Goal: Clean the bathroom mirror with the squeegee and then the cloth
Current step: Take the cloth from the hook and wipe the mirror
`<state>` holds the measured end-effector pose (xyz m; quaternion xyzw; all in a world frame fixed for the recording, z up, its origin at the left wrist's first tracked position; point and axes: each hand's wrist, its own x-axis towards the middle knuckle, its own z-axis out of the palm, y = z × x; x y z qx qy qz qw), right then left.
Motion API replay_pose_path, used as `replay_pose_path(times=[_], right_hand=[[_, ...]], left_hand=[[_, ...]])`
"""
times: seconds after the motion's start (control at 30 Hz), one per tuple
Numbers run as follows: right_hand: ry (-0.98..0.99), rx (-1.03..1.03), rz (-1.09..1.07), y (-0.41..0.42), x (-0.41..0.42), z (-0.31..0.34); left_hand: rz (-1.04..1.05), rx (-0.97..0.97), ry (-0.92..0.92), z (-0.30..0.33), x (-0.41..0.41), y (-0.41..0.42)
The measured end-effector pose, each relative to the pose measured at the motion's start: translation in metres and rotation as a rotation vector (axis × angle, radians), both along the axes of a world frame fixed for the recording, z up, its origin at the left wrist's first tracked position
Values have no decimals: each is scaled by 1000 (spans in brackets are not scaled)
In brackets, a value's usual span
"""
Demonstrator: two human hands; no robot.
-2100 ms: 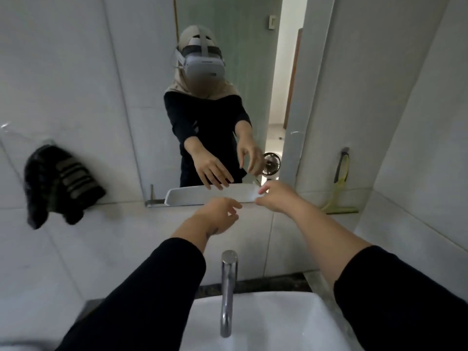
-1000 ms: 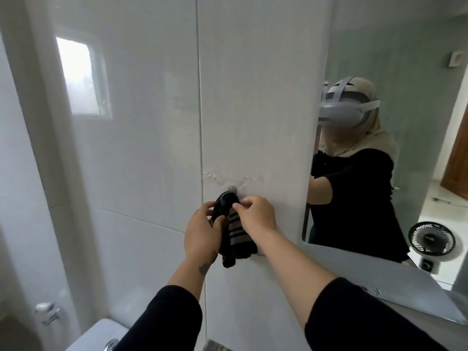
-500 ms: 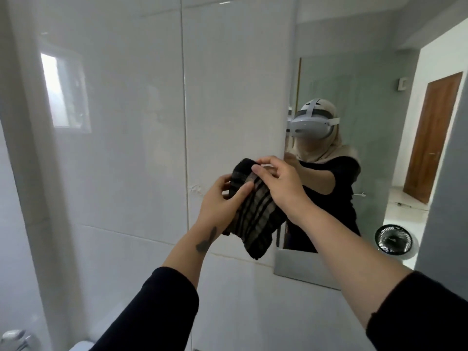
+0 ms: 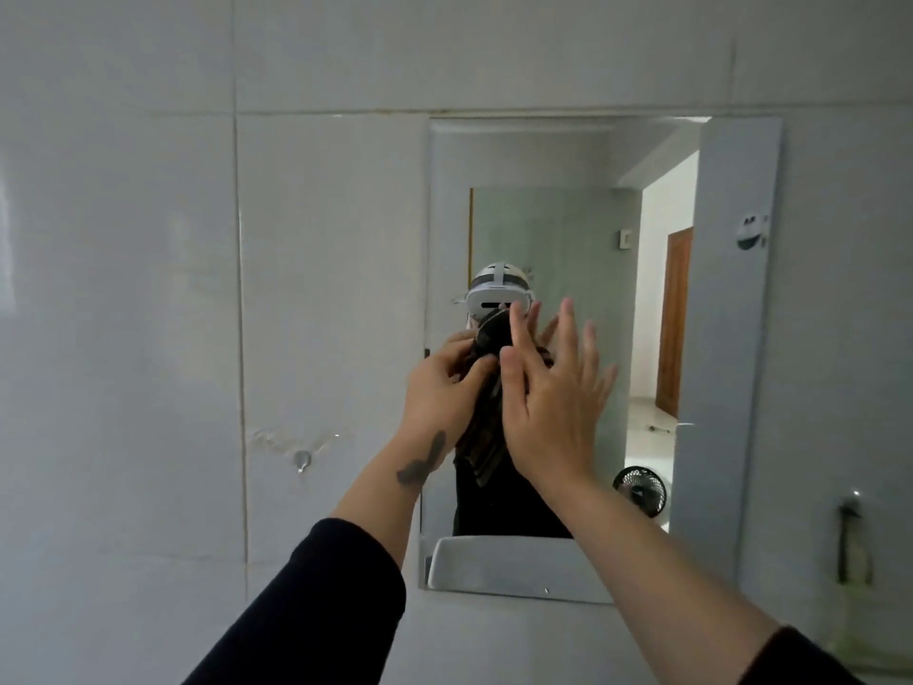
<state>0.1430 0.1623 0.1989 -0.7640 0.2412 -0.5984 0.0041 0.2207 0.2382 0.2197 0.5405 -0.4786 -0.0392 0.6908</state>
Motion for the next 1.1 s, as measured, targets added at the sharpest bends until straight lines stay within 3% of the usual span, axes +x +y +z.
replay_pose_path(times=[0.1, 0.27, 0.47, 0.6, 0.73, 0.93, 1.1], right_hand=[[32, 57, 51, -5, -5, 1], [-58, 179, 334, -23, -12, 13], [-51, 81, 311, -40, -1, 33], [-13, -163, 73, -47, 14, 73], [35, -285, -135, -52, 38, 130], [5, -378, -239, -48, 87, 219], [15, -404, -314, -50, 121, 241]], left_hand=[[-9, 3, -48, 12, -13, -10], [-91, 85, -142, 20, -16, -19], [-185, 85, -21, 34, -1, -16], [59, -19, -141, 47, 21, -17], [456, 76, -371, 52, 57, -31], [608, 351, -456, 55, 84, -61], [711, 374, -433, 52, 82, -77]])
